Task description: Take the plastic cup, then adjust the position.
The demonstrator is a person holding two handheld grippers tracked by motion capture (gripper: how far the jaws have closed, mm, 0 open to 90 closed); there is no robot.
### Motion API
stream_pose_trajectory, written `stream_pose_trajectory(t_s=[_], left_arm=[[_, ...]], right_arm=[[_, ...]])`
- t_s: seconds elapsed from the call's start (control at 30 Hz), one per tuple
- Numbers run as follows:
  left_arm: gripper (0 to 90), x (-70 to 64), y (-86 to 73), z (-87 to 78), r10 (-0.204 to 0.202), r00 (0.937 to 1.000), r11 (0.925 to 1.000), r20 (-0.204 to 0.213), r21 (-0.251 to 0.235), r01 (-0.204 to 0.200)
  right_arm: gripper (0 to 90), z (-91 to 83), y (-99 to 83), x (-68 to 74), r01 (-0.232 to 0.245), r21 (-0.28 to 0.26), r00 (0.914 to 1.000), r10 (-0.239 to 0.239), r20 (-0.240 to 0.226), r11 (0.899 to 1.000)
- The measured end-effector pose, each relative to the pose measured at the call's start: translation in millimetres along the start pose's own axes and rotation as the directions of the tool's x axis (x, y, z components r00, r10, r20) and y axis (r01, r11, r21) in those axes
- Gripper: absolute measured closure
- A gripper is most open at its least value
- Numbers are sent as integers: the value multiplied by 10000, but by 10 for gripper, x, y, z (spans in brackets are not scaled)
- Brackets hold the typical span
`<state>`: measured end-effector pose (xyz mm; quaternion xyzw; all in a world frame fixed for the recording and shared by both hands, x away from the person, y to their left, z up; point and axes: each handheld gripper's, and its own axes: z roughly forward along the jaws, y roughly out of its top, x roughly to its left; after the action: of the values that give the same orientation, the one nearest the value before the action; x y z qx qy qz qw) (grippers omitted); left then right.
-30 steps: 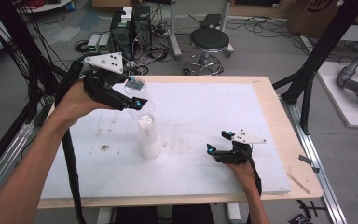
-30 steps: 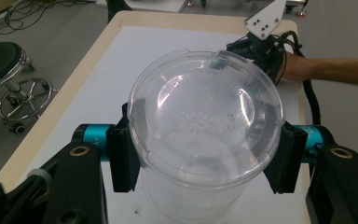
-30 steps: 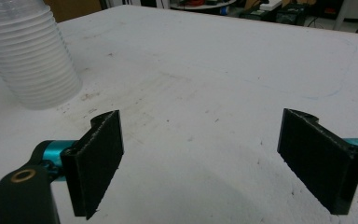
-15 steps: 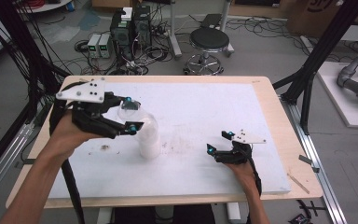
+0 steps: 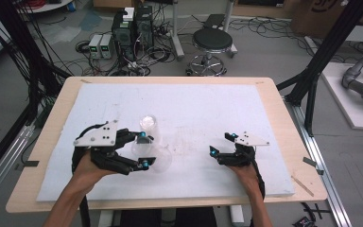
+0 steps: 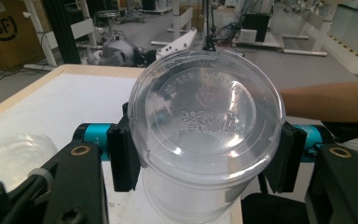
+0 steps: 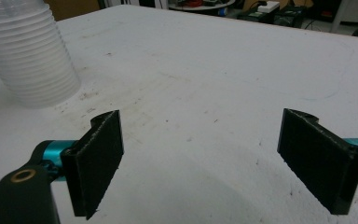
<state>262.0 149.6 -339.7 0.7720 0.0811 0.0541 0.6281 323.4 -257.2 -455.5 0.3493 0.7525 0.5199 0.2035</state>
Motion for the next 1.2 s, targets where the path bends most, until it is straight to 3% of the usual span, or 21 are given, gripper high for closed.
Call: stream_pose_trajectory(t_s=[0.17,0.37,0.5,0.87,1.03,1.17,1.2], left_arm=[[399,13,-163,33,-179,9998,9995,65,-277,180],[399,77,-267,70,-319,9995,9995,-1,-13,319],[399,91,-277,67,-364,9993,9993,-89,-44,364],[399,91,-272,25,-326,9991,9993,-262,-189,321],[400,110,-301,46,-338,9991,9984,-243,-451,327],[400,114,-336,78,-378,9991,9972,-180,-660,365],[400,114,-345,84,-427,9990,9964,-130,-733,416]], right_arm=[[144,2,0,-2,9,-3,10000,-9,6,10000],[144,7,2,3,68,38,10000,-68,15,10000],[143,-1,-2,12,224,-75,9997,-223,63,9997],[144,2,6,3,98,43,9997,-97,-204,9999],[146,-6,65,42,391,-189,9923,-410,-1165,9991],[146,-30,279,195,832,-779,9642,-1000,-2457,9935],[146,-30,279,195,832,-779,9642,-1000,-2457,9935]])
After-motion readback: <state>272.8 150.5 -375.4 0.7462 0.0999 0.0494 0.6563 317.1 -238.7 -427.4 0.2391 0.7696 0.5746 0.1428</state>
